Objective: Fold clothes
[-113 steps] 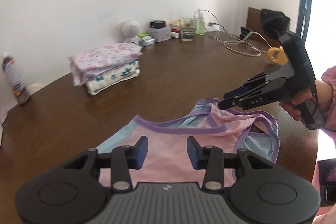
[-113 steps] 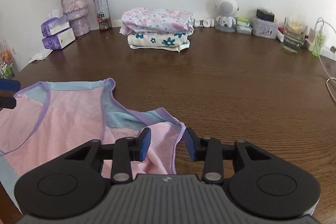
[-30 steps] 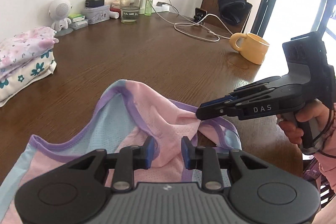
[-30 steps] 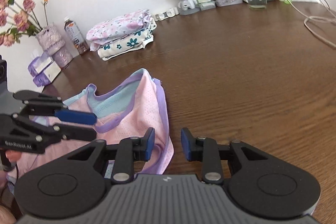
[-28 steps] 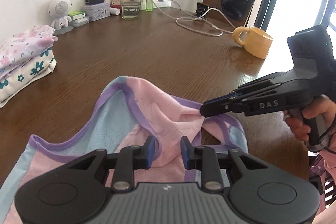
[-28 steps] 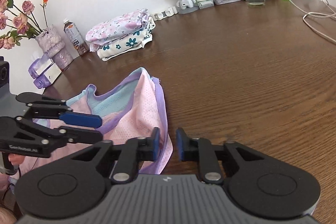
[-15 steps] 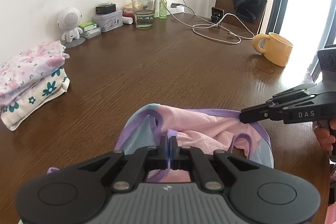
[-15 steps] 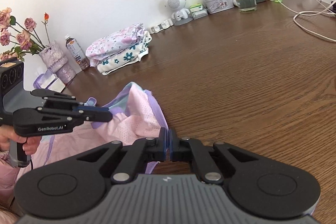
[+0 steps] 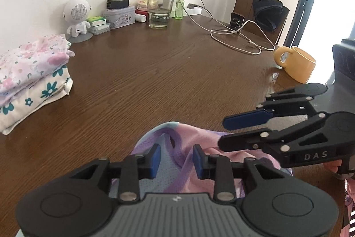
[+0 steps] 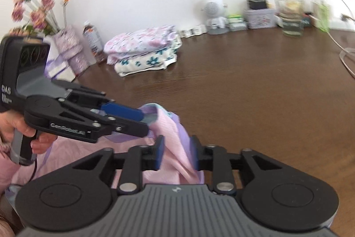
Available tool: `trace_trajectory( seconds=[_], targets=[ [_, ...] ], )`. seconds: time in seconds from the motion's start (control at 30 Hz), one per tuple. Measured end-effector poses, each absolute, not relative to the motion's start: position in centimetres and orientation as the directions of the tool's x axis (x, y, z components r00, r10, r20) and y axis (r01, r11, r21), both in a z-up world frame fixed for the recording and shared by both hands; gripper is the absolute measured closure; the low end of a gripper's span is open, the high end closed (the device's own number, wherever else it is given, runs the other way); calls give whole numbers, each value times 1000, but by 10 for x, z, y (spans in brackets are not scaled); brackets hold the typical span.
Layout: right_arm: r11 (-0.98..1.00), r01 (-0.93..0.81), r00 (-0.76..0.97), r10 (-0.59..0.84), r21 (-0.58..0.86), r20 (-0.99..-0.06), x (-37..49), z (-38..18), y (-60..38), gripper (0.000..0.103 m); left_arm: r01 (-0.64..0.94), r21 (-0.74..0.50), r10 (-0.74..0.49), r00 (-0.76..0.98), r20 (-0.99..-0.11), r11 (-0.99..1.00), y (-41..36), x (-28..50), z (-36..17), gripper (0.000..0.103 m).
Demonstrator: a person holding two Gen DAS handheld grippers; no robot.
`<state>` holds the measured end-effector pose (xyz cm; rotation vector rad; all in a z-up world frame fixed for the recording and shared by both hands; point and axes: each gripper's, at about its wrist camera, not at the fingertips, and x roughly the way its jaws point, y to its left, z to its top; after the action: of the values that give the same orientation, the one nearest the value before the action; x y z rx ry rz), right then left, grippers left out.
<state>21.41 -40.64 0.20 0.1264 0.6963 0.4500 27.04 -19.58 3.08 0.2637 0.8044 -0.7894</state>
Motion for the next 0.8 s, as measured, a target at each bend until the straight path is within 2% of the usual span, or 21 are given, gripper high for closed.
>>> trace_trajectory(
  seconds=[0.1,0.13,0.17,0.2,0.37,0.57,0.73,0.8],
  targets=[
    [890,-416,656,436,187,-616,230,2,-382,72,728,-33,-521,457,-721,685,-181,254,29,77],
    [890,-427,649,426,161,-630,235,0,-375,75,728,-25,-518,463,-719,685,-176,249,28,78],
    [891,-432,647,417,143,-638,240,-1,-371,82,727,-19,-516,469,-717,686,-170,245,27,78],
    [893,-431,650,409,132,-641,244,-1,-368,103,727,-12,-514,474,-715,687,-164,240,26,78],
    [926,-356,705,353,123,-616,260,5,-378,103,699,-20,-507,499,-703,715,-148,234,18,78],
    [959,-268,718,264,95,-644,271,-10,-391,102,683,-34,-511,511,-691,730,-139,232,15,78],
    [935,-269,710,355,232,-608,251,1,-406,77,678,-46,-525,522,-672,734,-132,229,19,77],
    [924,-291,705,383,250,-597,232,6,-408,77,677,-41,-521,525,-673,735,-131,227,21,76]
  ],
)
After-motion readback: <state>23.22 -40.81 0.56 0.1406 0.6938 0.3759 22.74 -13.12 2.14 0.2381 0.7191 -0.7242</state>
